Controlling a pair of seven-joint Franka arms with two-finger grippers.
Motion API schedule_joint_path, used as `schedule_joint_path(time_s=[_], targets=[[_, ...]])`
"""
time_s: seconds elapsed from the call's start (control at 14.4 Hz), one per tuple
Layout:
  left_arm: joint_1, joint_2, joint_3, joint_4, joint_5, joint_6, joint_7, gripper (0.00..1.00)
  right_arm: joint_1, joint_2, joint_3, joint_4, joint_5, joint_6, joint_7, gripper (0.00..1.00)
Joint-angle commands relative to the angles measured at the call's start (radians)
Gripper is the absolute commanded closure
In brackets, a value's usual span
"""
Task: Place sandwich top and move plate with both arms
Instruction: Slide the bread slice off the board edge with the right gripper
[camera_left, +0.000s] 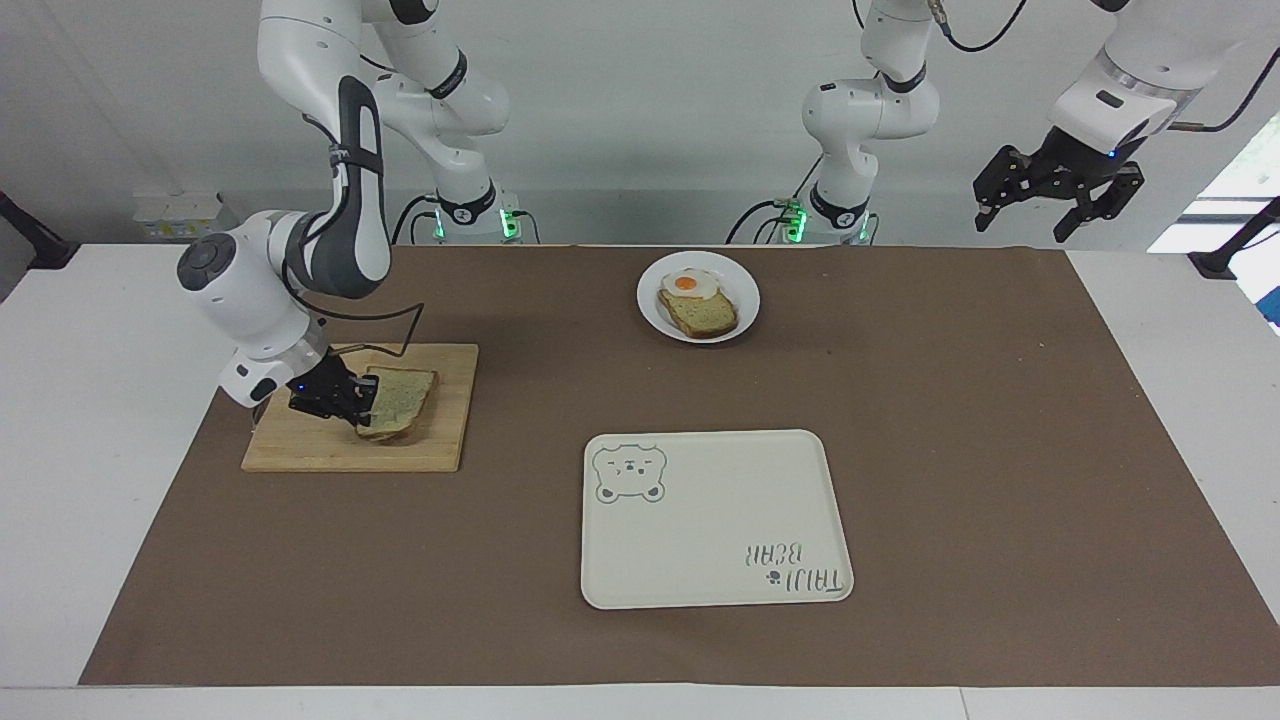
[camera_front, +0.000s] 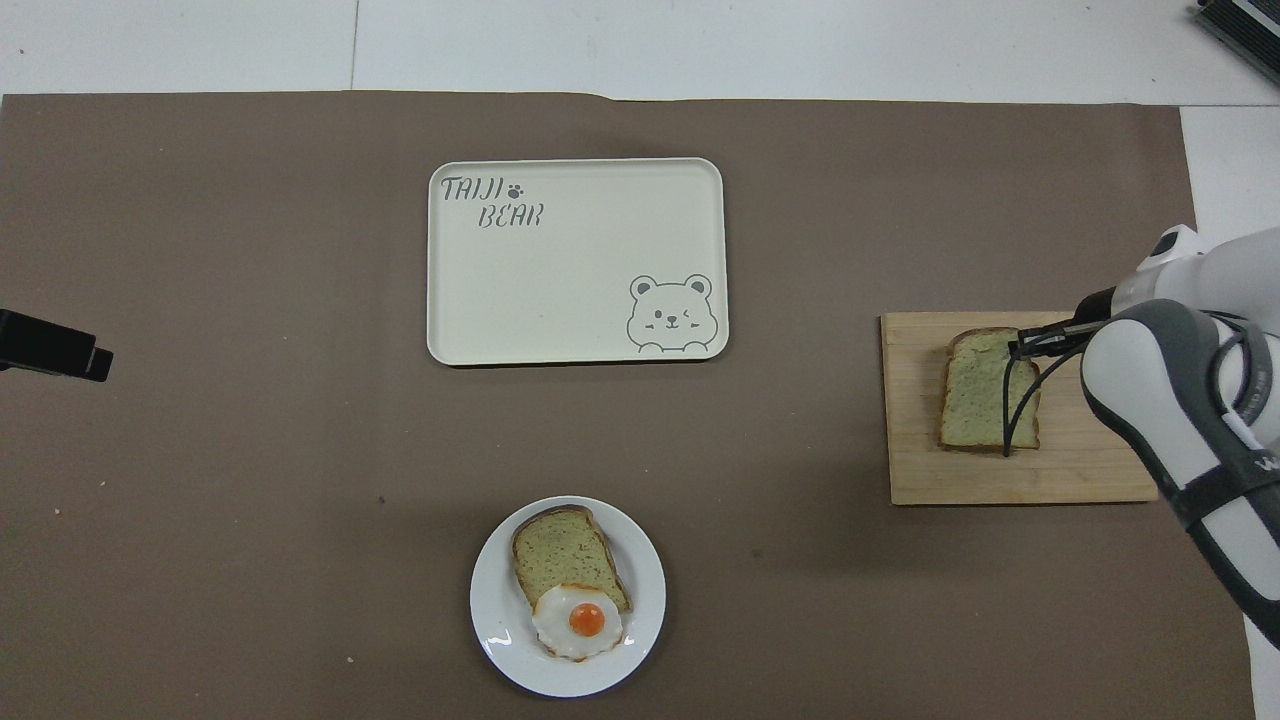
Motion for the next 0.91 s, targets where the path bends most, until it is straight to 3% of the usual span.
schedule_joint_path(time_s=[0.0, 0.35, 0.84], targets=[[0.021, -0.009, -0.012, -0.007, 0.009, -0.002, -0.005, 0.00, -0.003, -0.054, 0.001, 0.054, 0.025, -0.142, -0.006, 1.00], [0.021, -0.009, -0.007, -0.007, 0.009, -0.011, -0.007, 0.00, -0.003, -0.133, 0.001, 0.086, 0.028, -0.332, 0.002, 1.00], [0.019, -0.010, -0.007, -0.007, 0.010, -0.018, -0.007, 0.00, 0.000, -0.159, 0.032, 0.086, 0.046, -0.430, 0.048, 1.00]])
